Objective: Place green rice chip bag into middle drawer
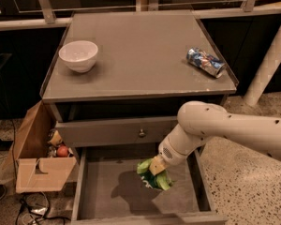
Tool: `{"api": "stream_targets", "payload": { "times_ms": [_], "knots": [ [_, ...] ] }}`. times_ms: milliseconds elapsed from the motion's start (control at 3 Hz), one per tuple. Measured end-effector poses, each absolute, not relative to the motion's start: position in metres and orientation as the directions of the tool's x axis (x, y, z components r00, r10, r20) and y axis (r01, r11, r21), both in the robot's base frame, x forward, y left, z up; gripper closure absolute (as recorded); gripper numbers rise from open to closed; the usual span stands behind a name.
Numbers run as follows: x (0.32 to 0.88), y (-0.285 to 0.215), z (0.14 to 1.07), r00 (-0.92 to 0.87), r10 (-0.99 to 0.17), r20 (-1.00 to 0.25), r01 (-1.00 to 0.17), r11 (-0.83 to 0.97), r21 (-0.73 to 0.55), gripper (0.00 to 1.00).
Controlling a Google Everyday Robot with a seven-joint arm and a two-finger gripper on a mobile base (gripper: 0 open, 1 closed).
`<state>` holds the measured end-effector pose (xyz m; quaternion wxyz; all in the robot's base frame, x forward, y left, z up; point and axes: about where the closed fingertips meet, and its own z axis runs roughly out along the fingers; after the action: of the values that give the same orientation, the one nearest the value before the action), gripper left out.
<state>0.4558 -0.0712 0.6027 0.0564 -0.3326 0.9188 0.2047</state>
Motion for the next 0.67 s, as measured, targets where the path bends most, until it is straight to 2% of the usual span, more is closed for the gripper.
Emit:
{"api": "stream_targets", "payload": {
  "times_ms": [667],
  "knots": [
    [0.469, -0.081, 0.577, -0.821, -0.528, -0.217, -0.57, 0.737, 0.363, 1.0]
  ]
}}
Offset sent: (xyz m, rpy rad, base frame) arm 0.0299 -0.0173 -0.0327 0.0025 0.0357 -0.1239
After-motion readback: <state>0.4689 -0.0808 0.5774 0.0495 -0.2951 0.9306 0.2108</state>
